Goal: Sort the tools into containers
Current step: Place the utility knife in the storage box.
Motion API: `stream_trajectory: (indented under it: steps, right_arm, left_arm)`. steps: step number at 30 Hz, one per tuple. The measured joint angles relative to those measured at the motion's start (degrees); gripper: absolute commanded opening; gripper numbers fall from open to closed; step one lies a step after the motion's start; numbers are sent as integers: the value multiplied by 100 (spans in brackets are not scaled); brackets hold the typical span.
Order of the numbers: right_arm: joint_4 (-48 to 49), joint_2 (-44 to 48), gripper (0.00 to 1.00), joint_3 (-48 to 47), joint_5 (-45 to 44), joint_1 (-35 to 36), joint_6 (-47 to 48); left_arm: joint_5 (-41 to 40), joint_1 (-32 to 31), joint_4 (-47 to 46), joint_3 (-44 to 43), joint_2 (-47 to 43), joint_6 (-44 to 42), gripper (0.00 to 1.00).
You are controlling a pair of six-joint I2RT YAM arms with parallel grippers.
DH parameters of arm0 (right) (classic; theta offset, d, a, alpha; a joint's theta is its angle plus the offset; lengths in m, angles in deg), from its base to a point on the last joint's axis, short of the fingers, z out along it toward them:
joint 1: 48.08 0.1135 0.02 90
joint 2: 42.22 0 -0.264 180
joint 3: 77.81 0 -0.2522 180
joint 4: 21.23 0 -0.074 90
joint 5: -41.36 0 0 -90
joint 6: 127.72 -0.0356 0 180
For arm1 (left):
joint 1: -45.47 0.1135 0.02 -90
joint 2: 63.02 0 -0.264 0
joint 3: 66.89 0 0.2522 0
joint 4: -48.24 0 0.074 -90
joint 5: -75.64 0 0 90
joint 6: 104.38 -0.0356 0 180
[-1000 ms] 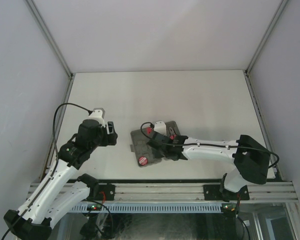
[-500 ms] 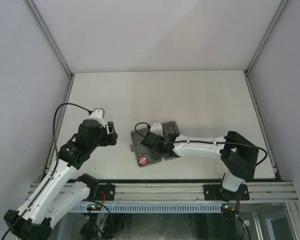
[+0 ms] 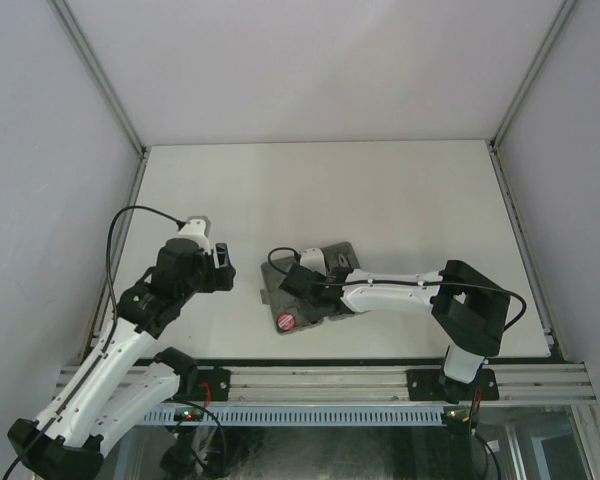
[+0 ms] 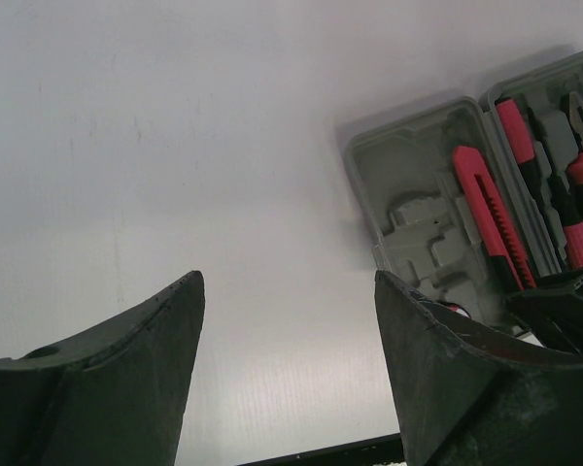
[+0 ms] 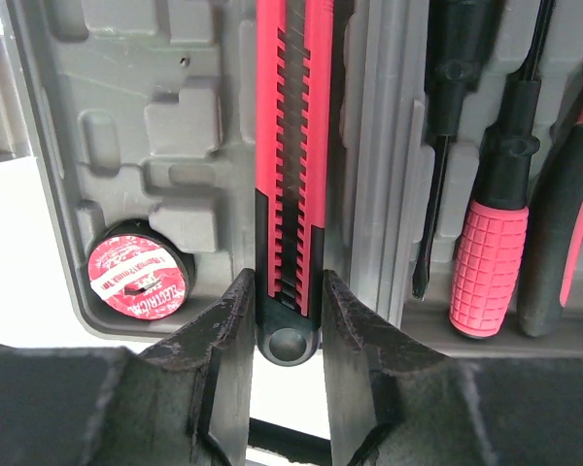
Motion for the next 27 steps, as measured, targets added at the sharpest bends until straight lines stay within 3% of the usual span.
stream_trajectory:
  steps: [13, 27]
  right_arm:
    - [-35, 2, 43, -9, 7, 0, -15]
    - [-275, 195, 35, -31, -4, -2, -11]
  left_arm:
    - [2, 0, 0, 0, 31, -2, 75]
    - [2, 0, 0, 0, 68, -2, 75]
